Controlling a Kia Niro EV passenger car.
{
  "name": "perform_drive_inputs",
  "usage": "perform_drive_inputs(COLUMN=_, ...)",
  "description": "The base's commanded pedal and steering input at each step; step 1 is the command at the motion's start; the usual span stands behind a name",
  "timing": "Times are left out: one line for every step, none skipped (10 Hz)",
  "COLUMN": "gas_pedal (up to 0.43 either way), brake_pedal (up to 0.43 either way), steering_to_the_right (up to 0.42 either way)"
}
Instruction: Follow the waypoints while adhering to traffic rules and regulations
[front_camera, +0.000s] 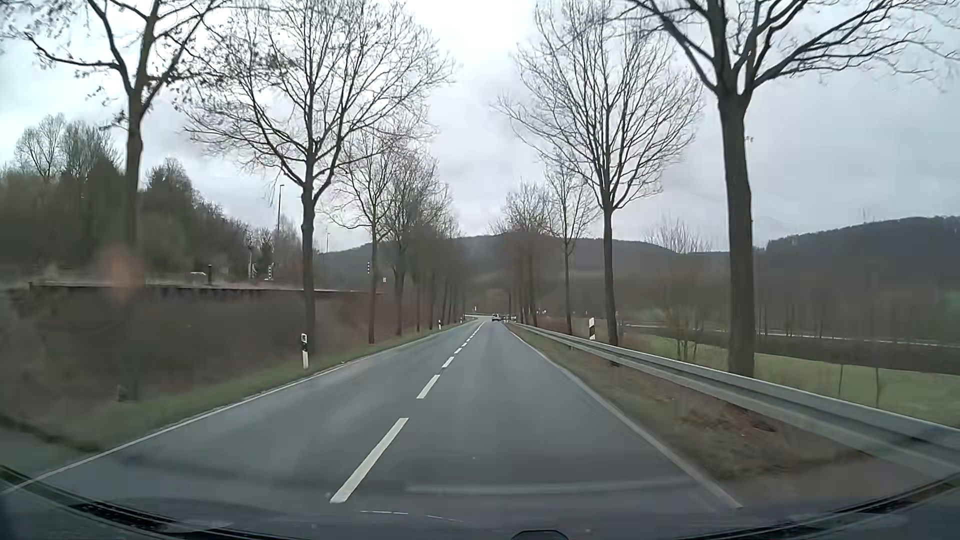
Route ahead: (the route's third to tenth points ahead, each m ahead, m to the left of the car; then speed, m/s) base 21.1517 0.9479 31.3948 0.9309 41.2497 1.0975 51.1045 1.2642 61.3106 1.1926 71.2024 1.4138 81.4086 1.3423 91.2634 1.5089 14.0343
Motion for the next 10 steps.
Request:
perform_drive_inputs(gas_pedal=0.177, brake_pedal=0.0, steering_to_the_right=0.0)
perform_drive_inputs(gas_pedal=0.177, brake_pedal=0.0, steering_to_the_right=0.0)
perform_drive_inputs(gas_pedal=0.177, brake_pedal=0.0, steering_to_the_right=-0.001)
perform_drive_inputs(gas_pedal=0.177, brake_pedal=0.0, steering_to_the_right=-0.001)
perform_drive_inputs(gas_pedal=0.169, brake_pedal=0.0, steering_to_the_right=-0.001)
perform_drive_inputs(gas_pedal=0.157, brake_pedal=0.0, steering_to_the_right=-0.001)
perform_drive_inputs(gas_pedal=0.157, brake_pedal=0.0, steering_to_the_right=-0.001)
perform_drive_inputs(gas_pedal=0.157, brake_pedal=0.0, steering_to_the_right=-0.002)
perform_drive_inputs(gas_pedal=0.157, brake_pedal=0.0, steering_to_the_right=-0.005)
perform_drive_inputs(gas_pedal=0.157, brake_pedal=0.0, steering_to_the_right=-0.005)
